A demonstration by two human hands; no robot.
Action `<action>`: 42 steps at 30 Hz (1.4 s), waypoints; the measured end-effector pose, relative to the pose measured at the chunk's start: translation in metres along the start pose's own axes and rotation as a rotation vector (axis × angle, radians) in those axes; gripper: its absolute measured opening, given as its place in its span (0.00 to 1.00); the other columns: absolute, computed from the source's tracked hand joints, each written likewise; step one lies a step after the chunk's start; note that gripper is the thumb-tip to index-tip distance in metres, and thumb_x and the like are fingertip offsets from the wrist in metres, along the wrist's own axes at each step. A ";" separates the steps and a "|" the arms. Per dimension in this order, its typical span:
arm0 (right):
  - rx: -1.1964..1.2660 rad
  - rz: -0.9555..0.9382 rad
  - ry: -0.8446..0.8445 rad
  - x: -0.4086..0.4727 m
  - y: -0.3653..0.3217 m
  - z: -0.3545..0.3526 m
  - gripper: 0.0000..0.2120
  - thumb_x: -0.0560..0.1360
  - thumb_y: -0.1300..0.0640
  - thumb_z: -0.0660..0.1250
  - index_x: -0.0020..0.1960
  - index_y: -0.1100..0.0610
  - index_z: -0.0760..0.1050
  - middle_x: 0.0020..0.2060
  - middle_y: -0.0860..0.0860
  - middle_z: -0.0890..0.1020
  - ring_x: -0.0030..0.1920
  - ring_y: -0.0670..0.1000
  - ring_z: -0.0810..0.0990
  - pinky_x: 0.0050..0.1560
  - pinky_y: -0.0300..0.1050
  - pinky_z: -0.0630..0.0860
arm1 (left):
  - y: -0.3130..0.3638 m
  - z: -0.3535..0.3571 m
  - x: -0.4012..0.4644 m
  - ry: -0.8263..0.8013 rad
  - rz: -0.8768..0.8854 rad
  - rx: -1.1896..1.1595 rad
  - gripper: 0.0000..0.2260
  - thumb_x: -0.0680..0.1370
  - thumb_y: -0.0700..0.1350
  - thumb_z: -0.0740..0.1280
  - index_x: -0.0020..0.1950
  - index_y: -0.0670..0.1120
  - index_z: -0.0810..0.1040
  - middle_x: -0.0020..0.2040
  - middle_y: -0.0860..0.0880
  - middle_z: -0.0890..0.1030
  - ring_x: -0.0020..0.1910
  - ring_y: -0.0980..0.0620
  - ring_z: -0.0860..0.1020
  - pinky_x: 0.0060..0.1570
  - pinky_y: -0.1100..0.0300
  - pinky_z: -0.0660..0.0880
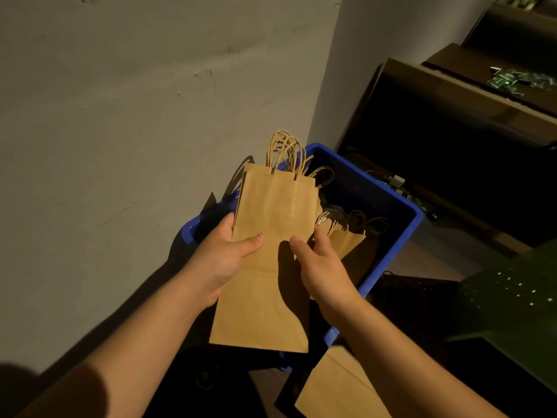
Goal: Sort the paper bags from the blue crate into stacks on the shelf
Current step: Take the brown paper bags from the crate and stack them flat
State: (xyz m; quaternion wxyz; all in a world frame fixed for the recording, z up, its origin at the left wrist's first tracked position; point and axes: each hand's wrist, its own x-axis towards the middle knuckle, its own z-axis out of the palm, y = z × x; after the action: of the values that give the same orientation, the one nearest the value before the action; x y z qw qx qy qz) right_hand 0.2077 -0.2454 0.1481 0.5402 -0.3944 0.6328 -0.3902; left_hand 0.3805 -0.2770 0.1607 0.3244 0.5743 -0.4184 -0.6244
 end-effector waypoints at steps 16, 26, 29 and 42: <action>-1.331 0.171 -0.313 0.079 0.031 -0.044 0.41 0.72 0.40 0.76 0.79 0.44 0.61 0.72 0.56 0.69 0.72 0.60 0.69 0.70 0.64 0.69 | -0.022 -0.053 0.006 -0.002 -0.074 0.023 0.13 0.79 0.46 0.72 0.61 0.60 0.77 0.53 0.54 0.87 0.55 0.47 0.85 0.56 0.44 0.80; -1.309 0.066 -0.390 0.071 0.052 -0.021 0.32 0.82 0.61 0.61 0.82 0.46 0.52 0.64 0.56 0.77 0.56 0.55 0.81 0.54 0.48 0.81 | -0.024 -0.069 0.001 -0.023 -0.090 -0.012 0.16 0.79 0.44 0.70 0.65 0.56 0.77 0.55 0.50 0.87 0.54 0.46 0.85 0.53 0.46 0.81; -1.233 -0.056 -0.451 0.060 0.052 -0.014 0.47 0.81 0.65 0.60 0.78 0.32 0.32 0.70 0.59 0.71 0.48 0.52 0.80 0.45 0.45 0.81 | -0.024 -0.070 0.000 -0.025 -0.090 -0.031 0.16 0.79 0.44 0.70 0.65 0.56 0.77 0.55 0.50 0.87 0.52 0.47 0.86 0.51 0.47 0.81; -1.552 -0.137 -0.459 0.068 0.072 -0.003 0.36 0.82 0.51 0.66 0.81 0.37 0.50 0.66 0.57 0.67 0.53 0.57 0.76 0.43 0.48 0.77 | -0.024 -0.064 0.001 -0.007 -0.100 -0.038 0.15 0.78 0.45 0.71 0.64 0.56 0.77 0.54 0.49 0.87 0.54 0.44 0.85 0.53 0.44 0.81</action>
State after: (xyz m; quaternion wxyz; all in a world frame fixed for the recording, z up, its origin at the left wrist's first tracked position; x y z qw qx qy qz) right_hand 0.1917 -0.2801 0.0566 0.2041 -0.7646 0.5710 0.2183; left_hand 0.4455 -0.2772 0.1396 0.3020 0.5860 -0.3783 -0.6498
